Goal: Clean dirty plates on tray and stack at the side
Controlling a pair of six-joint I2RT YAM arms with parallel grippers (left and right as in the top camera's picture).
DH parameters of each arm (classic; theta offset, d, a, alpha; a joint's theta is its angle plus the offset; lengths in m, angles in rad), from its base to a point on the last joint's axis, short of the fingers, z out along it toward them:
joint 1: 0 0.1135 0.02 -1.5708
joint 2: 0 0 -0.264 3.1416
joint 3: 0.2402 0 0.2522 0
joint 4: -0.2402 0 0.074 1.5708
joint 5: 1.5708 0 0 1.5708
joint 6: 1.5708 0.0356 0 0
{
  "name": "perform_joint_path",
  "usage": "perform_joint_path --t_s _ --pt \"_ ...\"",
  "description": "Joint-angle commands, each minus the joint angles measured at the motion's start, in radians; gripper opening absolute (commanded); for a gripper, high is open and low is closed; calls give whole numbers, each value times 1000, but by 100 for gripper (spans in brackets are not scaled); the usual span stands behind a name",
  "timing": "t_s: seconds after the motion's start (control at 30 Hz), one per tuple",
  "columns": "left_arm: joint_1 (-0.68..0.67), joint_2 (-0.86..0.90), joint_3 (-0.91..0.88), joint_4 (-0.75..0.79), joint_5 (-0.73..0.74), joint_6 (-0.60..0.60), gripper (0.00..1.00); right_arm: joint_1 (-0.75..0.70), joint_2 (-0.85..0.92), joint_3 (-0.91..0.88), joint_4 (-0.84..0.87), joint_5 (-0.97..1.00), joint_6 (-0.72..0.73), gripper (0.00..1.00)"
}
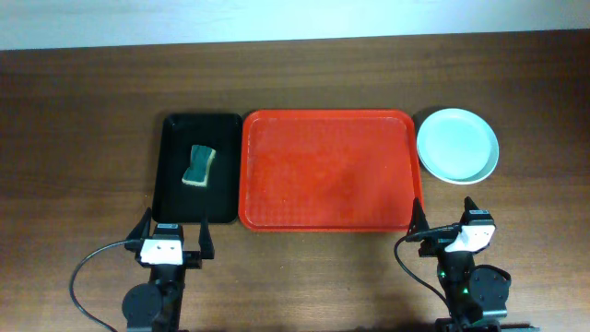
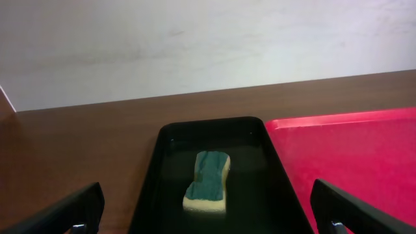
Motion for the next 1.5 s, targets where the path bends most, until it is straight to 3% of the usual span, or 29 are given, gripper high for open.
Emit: perform_joint_path --t_s 0.0,0.3,0.43,1.47 --pt "5 -6 -2 -8 -28 -2 99 -6 -8 -5 -5 -9 -6 99" --pt "5 -6 -2 -4 -61 -12 99 -6 -8 -5 -5 -9 -6 99" --pt "5 -6 -2 6 -147 -140 99 -6 -8 -5 -5 -9 -6 99" --pt "5 -6 -2 6 -146 -139 99 -6 -8 -5 -5 -9 -6 99"
